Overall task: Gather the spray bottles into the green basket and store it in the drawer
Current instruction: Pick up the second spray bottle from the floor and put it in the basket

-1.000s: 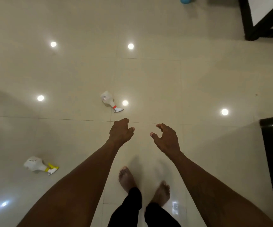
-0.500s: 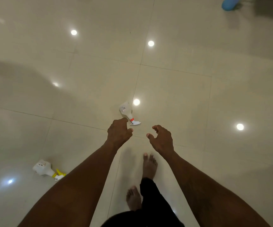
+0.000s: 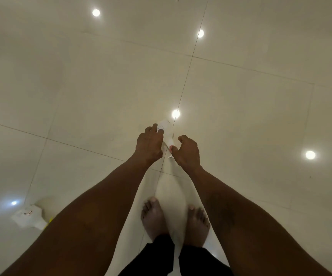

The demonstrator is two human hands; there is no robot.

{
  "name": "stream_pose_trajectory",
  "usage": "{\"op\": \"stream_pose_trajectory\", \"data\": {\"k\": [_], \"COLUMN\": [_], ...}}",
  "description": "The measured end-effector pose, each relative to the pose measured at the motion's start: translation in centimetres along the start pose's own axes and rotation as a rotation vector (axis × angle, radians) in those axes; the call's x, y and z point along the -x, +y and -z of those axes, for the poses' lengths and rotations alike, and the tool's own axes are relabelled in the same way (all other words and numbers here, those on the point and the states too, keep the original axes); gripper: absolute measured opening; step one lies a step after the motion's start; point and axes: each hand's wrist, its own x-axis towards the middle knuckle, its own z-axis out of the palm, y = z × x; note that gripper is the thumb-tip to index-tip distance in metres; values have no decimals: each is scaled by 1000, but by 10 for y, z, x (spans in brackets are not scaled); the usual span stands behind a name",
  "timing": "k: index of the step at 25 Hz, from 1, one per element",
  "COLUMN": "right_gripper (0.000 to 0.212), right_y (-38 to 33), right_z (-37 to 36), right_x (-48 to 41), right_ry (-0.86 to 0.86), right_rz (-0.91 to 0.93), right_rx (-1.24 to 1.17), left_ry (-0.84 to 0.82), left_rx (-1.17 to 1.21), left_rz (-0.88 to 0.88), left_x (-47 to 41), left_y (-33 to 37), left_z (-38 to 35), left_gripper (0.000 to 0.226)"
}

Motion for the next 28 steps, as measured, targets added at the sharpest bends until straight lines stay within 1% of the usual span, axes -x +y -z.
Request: {"op": "stream_pose_trajectory", "data": {"k": [3,5,7,8,11,13,15,17,21,24,28], "right_gripper": [59,69,73,69,46,36,36,41,36,37,38], "right_y": [19,30,39,41,44,39,28,11,-35,-74,-107], "right_z": [-45,-66,-82,-86,-86,-71,-47,-13,62,125,202], "right_x": [-50,-68,-79,-83,-82,-74,-55,-27,40,100,172], "right_ry": [12,-20,-33,-31,-16,-14,-45,-57,-61,-64,22], "right_rz": [-6,8,8,4,17,21,56,75,88,104,129], "right_rx": [11,46,93,102,106,53,35,59,30,36,69], "left_ry": [22,18,16,22,56,54,45,54,68,112,126], "left_rx": [-145,-220,-252,-262,-328,-321,-291,-292,-340,-363,-339], "left_rz": [-132,-231,-271,-275,-259,-228,-206,-228,-328,-413,-465], "left_x": [-49,-73,-91,-96,-99,-91,-75,-53,5,58,121], "left_y": [-15,-19,-18,-17,-12,-11,-9,-2,13,28,60], "left_z": [-42,-60,-69,-71,-72,-63,-42,-10,73,144,231], "left_gripper": [83,91,96,95,89,88,89,91,99,96,93]}}
